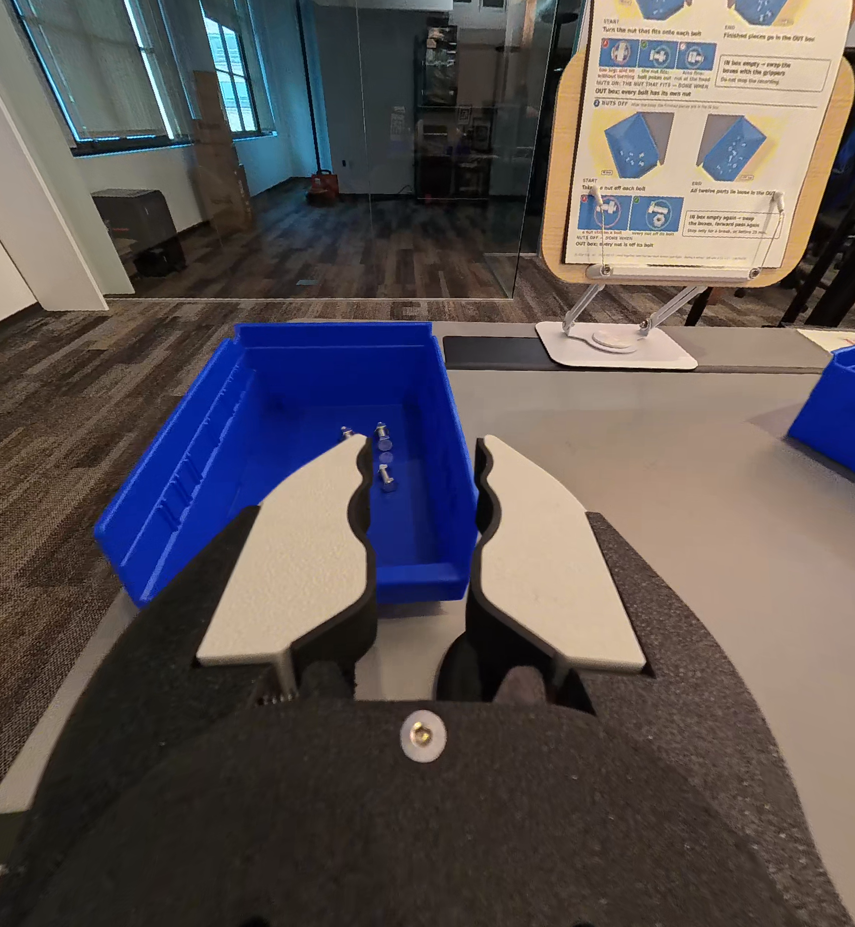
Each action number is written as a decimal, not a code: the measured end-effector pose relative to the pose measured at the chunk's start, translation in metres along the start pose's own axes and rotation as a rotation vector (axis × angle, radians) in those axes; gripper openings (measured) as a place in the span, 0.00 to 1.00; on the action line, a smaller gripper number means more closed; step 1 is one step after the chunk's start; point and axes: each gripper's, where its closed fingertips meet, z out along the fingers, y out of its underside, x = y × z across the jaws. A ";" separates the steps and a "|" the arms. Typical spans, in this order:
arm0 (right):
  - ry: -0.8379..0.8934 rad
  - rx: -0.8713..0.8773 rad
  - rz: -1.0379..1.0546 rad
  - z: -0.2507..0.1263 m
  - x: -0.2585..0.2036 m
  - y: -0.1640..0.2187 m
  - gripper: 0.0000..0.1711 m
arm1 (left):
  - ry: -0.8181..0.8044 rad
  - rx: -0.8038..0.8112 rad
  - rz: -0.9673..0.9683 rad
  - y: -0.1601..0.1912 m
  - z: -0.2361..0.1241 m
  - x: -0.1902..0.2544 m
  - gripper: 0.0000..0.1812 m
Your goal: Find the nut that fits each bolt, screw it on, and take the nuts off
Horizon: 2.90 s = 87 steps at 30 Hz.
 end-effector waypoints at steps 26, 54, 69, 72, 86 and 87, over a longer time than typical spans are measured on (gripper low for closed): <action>0.098 0.032 0.261 -0.048 0.204 0.089 0.03 | 0.015 -0.071 0.052 0.006 0.028 0.043 0.21; 0.744 -0.115 -0.507 -0.167 -0.142 0.029 0.17 | 0.099 -0.054 0.060 -0.007 0.046 0.089 0.23; 0.820 -0.016 -0.672 -0.179 -0.313 0.043 0.14 | 0.057 -0.104 0.050 0.004 0.058 0.045 0.24; 0.845 -0.024 -0.640 -0.177 -0.302 0.036 0.16 | 0.045 -0.104 0.041 0.005 0.062 0.038 0.24; 0.855 -0.088 -0.669 -0.165 -0.302 0.038 0.16 | 0.008 -0.134 0.082 0.009 0.062 0.032 0.24; 0.839 -0.090 -0.682 -0.164 -0.305 0.039 0.16 | 0.006 -0.134 0.084 0.009 0.062 0.032 0.24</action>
